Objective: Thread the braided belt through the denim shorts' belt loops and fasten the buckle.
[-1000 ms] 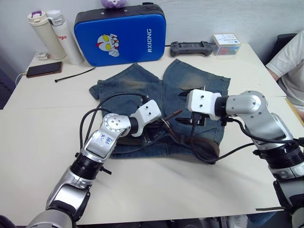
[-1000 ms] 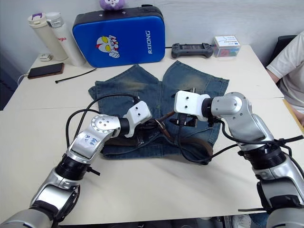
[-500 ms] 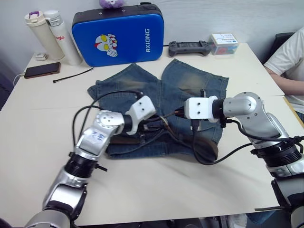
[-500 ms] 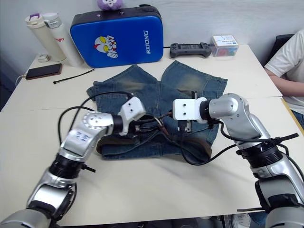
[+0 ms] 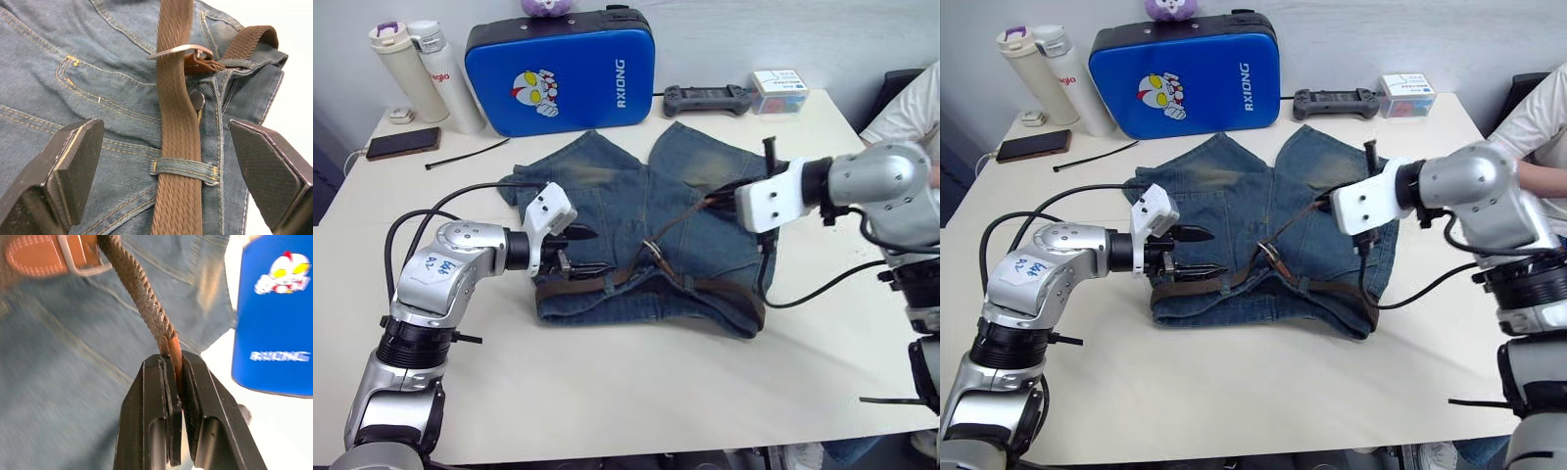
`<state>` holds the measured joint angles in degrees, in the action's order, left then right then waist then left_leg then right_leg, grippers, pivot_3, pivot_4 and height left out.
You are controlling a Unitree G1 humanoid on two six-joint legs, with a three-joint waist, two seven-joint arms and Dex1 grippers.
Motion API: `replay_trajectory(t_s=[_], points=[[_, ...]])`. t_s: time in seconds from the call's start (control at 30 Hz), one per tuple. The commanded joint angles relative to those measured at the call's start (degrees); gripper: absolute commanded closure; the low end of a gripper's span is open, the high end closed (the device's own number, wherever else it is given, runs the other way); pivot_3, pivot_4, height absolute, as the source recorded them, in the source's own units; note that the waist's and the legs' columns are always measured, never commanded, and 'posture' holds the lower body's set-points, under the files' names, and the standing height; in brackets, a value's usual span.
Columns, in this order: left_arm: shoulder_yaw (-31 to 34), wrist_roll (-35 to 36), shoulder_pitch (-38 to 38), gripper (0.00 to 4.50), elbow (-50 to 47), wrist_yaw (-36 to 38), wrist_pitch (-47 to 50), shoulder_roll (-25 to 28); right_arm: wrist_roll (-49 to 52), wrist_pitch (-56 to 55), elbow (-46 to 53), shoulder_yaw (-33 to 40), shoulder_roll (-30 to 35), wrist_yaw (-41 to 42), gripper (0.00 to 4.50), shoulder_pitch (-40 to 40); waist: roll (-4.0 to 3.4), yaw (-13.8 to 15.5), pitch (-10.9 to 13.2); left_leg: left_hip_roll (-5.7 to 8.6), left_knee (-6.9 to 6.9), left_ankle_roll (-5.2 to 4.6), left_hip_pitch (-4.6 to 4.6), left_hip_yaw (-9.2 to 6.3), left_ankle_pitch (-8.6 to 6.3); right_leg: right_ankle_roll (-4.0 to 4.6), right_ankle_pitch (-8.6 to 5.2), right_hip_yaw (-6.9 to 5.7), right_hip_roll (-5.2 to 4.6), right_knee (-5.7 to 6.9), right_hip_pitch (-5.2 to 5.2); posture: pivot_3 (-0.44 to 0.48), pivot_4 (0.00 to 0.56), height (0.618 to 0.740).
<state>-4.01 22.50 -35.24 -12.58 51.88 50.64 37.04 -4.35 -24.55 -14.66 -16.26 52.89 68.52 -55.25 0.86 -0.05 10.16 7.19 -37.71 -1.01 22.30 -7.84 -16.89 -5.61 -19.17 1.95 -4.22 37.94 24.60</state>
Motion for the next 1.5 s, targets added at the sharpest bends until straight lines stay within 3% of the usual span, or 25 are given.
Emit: replay_trajectory(t_s=[0.03,0.17,0.3,0.43,0.57,0.83,0.97,1.5], points=[[0.36,1.16,-0.35,0.04,-2.53,-1.2,-0.36,-0.66,0.38,-4.5,-1.57,1.64,0.73,1.93,4.5,-2.76,0.0,-0.02,0.0,0.0,0.0,0.0,0.0,0.0,0.0,0.0,0.0,0.0,0.0,0.0,0.0,0.0,0.15,0.74],[-1.48,0.08,-2.54,0.04,-2.16,-4.74,-1.18,-4.5,1.61,-3.33,-0.19,1.22,-0.71,3.98,4.5,-3.67,0.0,-0.08,0.0,-0.01,0.0,0.0,0.0,0.02,0.0,0.0,0.0,0.02,0.01,0.02,0.02,0.0,0.15,0.74],[-4.28,-3.5,-5.55,0.04,1.47,-12.74,-3.91,-13.31,-0.88,6.66,1.12,1.33,-1.04,3.8,4.5,-3.37,0.0,0.56,0.0,0.0,-0.11,0.0,0.03,-0.01,0.0,0.0,0.0,-0.02,0.01,0.02,-0.02,0.0,0.15,0.74],[-9.74,-8.79,-7.24,0.04,4.06,-17.09,-8.29,-18.44,-0.04,15.62,4.36,2.53,-2.27,3.26,4.5,-2.46,0.0,0.82,0.0,0.01,-0.18,-0.02,0.07,0.01,-0.01,-0.02,0.01,0.01,0.01,0.04,0.01,0.0,0.15,0.74],[-10.88,-12.25,-9.3,0.04,7.21,-20.2,-11.71,-21.58,1.09,22.13,8.14,3.43,-2.75,3.25,4.5,-1.16,0.0,0.9,0.0,0.0,-0.2,-0.01,0.09,0.03,-0.01,-0.02,0.01,0.01,0.02,0.06,0.02,0.0,0.15,0.74],[-9.76,-14.37,-13.33,0.04,14.0,-20.04,-16.57,-22.19,2.8,27.59,13.31,4.01,-3.6,2.85,4.5,1.23,0.0,1.3,0.0,0.0,-0.21,-0.01,0.08,0.05,-0.02,-0.02,0.01,0.02,0.01,0.07,0.03,0.0,0.15,0.74],[-9.7,-12.99,-12.59,0.04,12.37,-17.13,-14.88,-21.26,1.83,27.8,13.3,4.19,-2.97,2.04,4.5,1.9,0.0,1.34,0.0,0.01,-0.21,-0.01,0.09,0.05,-0.02,-0.02,0.01,0.02,0.01,0.06,0.03,0.0,0.15,0.74],[-7.19,-13.03,-12.54,0.04,12.51,-17.26,-18.37,-23.87,2.56,30.8,14.31,4.46,-3.03,1.76,4.5,2.8,0.0,1.36,0.0,0.0,-0.22,-0.01,0.08,0.05,-0.02,-0.02,0.01,0.02,0.01,0.07,0.03,0.0,0.15,0.74]])
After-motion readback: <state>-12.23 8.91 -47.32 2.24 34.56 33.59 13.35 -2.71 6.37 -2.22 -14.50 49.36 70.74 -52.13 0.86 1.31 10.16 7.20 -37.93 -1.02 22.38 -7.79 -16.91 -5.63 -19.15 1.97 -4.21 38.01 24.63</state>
